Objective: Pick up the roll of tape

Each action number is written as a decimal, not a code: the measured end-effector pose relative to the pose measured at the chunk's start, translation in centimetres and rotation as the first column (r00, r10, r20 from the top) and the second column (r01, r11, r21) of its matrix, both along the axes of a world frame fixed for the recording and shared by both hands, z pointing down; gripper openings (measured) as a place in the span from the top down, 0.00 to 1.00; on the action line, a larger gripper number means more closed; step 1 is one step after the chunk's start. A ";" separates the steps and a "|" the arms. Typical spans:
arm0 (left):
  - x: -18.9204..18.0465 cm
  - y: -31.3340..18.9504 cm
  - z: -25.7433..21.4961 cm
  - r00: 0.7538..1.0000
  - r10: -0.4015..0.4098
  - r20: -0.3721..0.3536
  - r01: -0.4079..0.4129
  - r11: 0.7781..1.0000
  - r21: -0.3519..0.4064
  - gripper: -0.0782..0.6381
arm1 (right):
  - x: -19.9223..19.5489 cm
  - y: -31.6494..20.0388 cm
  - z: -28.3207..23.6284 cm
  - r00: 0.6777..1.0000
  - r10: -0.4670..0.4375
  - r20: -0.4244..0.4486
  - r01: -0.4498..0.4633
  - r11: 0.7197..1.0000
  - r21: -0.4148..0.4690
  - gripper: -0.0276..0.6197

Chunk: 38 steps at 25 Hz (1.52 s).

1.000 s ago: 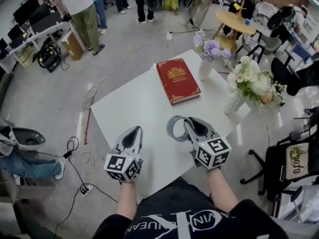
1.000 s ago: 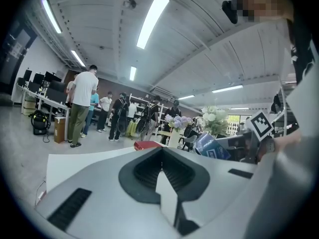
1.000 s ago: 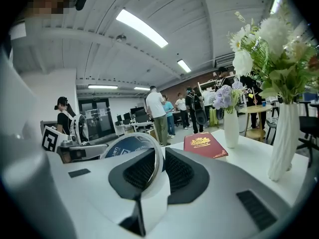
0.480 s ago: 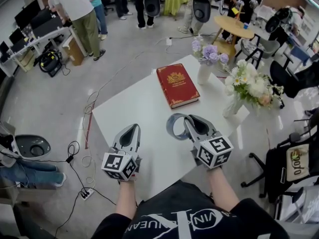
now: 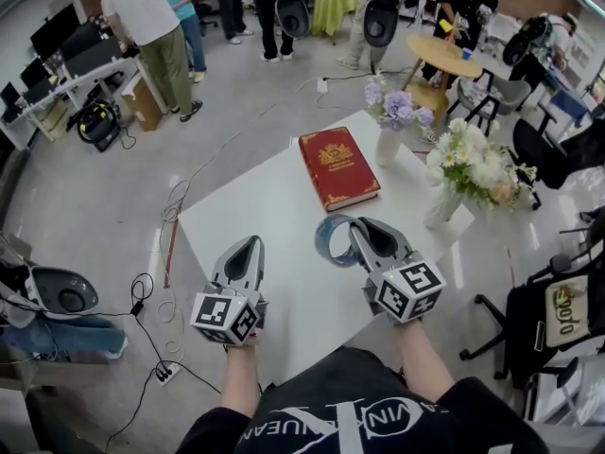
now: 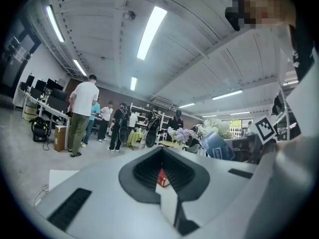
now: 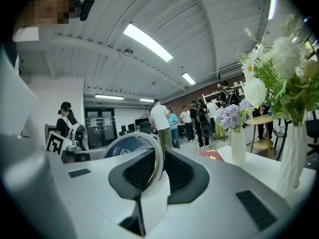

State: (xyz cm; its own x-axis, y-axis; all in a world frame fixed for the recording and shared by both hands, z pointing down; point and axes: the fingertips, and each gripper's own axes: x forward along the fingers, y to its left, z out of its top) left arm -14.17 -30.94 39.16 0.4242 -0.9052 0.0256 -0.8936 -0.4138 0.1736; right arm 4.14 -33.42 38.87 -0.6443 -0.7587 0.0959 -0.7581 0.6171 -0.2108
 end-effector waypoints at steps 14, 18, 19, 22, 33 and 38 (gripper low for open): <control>-1.1 0.3 -0.8 0.999 -0.034 -0.005 0.034 0.999 0.014 0.89 | -0.9 -0.1 -1.2 0.999 -0.027 0.024 0.026 0.999 0.033 0.84; -1.3 0.5 -0.6 0.999 -0.042 -0.007 0.042 0.999 0.011 0.89 | -1.0 0.0 -1.1 0.999 -0.037 0.030 0.036 0.999 0.041 0.84; -1.3 0.5 -0.6 0.999 -0.043 -0.007 0.043 0.999 0.008 0.89 | -1.0 0.0 -1.0 0.999 -0.037 0.031 0.036 0.999 0.039 0.84; -1.2 0.6 -0.3 0.999 -0.040 -0.008 0.040 0.999 0.002 0.89 | -0.9 0.2 -1.0 0.999 -0.034 0.026 0.033 0.999 0.029 0.84; -0.5 0.5 0.4 1.000 -0.016 -0.006 0.016 1.000 -0.015 0.89 | -0.2 0.4 -0.3 1.000 -0.012 0.021 0.012 1.000 0.019 0.85; 0.0 0.3 0.4 1.000 -0.001 -0.007 0.001 1.000 -0.015 0.89 | 0.2 0.4 -0.4 1.000 -0.003 0.021 0.003 1.000 0.022 0.85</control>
